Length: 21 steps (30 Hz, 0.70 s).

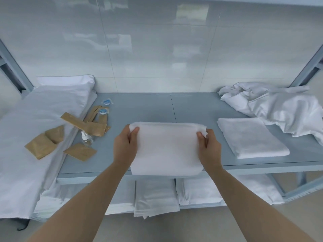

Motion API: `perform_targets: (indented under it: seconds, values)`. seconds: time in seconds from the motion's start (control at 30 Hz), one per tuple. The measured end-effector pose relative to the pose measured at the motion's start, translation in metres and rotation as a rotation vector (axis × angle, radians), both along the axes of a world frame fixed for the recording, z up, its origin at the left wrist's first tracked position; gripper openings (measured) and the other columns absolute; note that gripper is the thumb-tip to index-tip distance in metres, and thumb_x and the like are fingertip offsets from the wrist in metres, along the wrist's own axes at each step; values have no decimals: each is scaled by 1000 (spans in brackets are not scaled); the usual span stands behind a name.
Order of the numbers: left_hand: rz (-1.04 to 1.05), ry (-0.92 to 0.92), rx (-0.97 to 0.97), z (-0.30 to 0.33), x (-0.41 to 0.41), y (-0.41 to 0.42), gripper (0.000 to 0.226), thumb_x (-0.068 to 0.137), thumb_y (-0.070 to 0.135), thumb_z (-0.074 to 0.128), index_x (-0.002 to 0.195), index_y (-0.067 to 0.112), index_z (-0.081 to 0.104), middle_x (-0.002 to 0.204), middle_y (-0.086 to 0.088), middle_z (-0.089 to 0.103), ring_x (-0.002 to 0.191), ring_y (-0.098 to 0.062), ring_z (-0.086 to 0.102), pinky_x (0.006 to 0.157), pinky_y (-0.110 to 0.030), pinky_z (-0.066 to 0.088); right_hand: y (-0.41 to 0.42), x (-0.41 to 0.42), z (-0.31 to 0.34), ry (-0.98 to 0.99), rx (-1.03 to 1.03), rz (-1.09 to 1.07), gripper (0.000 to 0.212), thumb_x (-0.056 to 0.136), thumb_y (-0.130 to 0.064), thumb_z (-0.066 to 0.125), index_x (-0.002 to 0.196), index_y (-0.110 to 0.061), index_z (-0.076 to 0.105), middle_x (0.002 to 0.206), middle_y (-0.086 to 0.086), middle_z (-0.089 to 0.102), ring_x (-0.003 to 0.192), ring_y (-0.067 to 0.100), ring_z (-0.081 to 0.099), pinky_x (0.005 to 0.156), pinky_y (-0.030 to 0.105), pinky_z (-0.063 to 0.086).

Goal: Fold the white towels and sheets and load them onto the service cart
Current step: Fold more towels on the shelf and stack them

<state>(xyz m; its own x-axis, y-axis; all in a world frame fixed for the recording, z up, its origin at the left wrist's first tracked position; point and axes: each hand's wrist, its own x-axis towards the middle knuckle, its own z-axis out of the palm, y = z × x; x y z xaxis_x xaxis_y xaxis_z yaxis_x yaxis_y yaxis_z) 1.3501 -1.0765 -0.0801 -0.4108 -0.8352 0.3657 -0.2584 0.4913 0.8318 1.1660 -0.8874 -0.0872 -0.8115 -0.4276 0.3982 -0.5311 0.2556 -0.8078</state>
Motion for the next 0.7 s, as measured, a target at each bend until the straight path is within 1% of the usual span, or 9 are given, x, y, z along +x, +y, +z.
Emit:
perform_targets:
  seconds: [0.13,0.23,0.3,0.37,0.43,0.5,0.57,0.63,0.7]
  values:
    - [20,-22,-7,4,-34,-35,40,98,31,51,65,20,30,53,7,30,48,-8,34,46,-22,25,-30,-37,2,-48,-14,9,32,97,-30,53,73,-18,35,52,-9,27,49,9,30,48,16,28]
    - [40,-114,104,-7,-62,-63,41,97,36,52,65,21,32,56,6,34,51,-6,38,48,-22,28,-60,-71,-8,-237,75,37,36,96,-37,53,70,-20,34,57,-8,33,52,5,33,46,18,26]
    - [37,-363,335,-29,-74,-77,39,95,41,54,67,18,42,62,1,46,65,-18,51,58,-31,35,-71,-88,-30,-436,331,90,34,95,-44,52,75,-16,46,65,-2,46,65,16,48,55,26,35]
    - [-35,-569,614,-59,-76,-77,38,94,41,56,73,9,55,73,-8,58,74,-29,59,66,-34,45,-69,-94,-64,-696,565,192,38,92,-45,58,81,-9,58,79,7,62,79,27,61,70,31,48]
    - [-60,-600,748,-85,-72,-70,29,92,34,60,81,7,61,78,-7,62,71,-24,61,60,-29,47,-61,-94,-89,-895,579,214,35,88,-36,67,100,-3,66,105,16,69,100,33,65,91,42,51]
    - [-55,-547,780,-99,-68,-67,21,90,28,62,94,8,64,86,-5,64,74,-20,62,59,-27,45,-56,-96,-94,-902,540,228,33,84,-31,72,103,-4,68,110,17,69,103,33,65,95,45,48]
    - [-66,-503,771,-102,-67,-69,21,92,25,61,103,8,65,94,-8,67,81,-23,64,64,-28,47,-56,-99,-91,-925,512,271,27,83,-27,74,101,-8,70,106,12,71,100,30,67,97,45,49]
    - [-91,-472,764,-100,-65,-70,18,93,21,59,104,8,65,97,-10,68,85,-26,65,68,-29,48,-57,-100,-89,-924,491,316,23,84,-20,72,103,-8,70,104,9,72,97,27,68,96,43,51]
    - [-120,-420,738,-97,-63,-71,13,94,17,58,102,11,66,94,-8,69,82,-25,65,69,-29,50,-60,-99,-87,-806,455,317,18,88,-16,66,106,-10,68,103,10,71,94,27,68,87,39,52]
